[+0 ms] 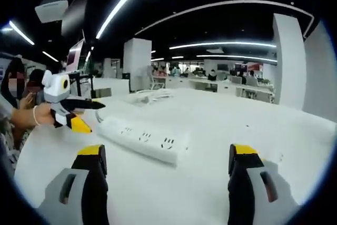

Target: Straighten the power strip on the desk, plug the charger into it

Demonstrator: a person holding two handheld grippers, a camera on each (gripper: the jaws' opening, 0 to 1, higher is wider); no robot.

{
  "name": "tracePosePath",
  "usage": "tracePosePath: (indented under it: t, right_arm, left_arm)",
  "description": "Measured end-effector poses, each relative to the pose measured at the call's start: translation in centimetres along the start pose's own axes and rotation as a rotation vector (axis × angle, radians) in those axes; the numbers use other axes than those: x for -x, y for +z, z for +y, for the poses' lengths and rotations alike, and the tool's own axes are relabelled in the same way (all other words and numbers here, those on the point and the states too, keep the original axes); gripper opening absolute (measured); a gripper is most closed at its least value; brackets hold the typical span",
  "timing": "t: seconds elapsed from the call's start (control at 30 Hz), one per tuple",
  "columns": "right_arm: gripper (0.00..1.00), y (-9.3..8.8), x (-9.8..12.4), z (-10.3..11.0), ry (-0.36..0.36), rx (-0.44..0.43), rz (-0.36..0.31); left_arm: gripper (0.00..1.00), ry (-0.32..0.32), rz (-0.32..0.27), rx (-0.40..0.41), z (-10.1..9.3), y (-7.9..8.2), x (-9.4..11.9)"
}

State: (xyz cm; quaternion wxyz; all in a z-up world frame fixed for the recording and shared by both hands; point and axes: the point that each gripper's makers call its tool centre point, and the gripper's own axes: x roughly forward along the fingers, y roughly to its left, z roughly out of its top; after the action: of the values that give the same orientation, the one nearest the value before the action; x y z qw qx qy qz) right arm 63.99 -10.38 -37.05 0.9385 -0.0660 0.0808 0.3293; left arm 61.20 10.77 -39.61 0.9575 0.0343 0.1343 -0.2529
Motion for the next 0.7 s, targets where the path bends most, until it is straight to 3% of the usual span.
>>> tracePosePath:
  t: [0.7]
  right_arm:
    - [0.87, -2.7, -2.7, 1.1, 0.043, -0.044, 0.109]
  left_arm:
    - [0.84, -0.040, 0.023, -0.005, -0.6, -0.4, -0.9]
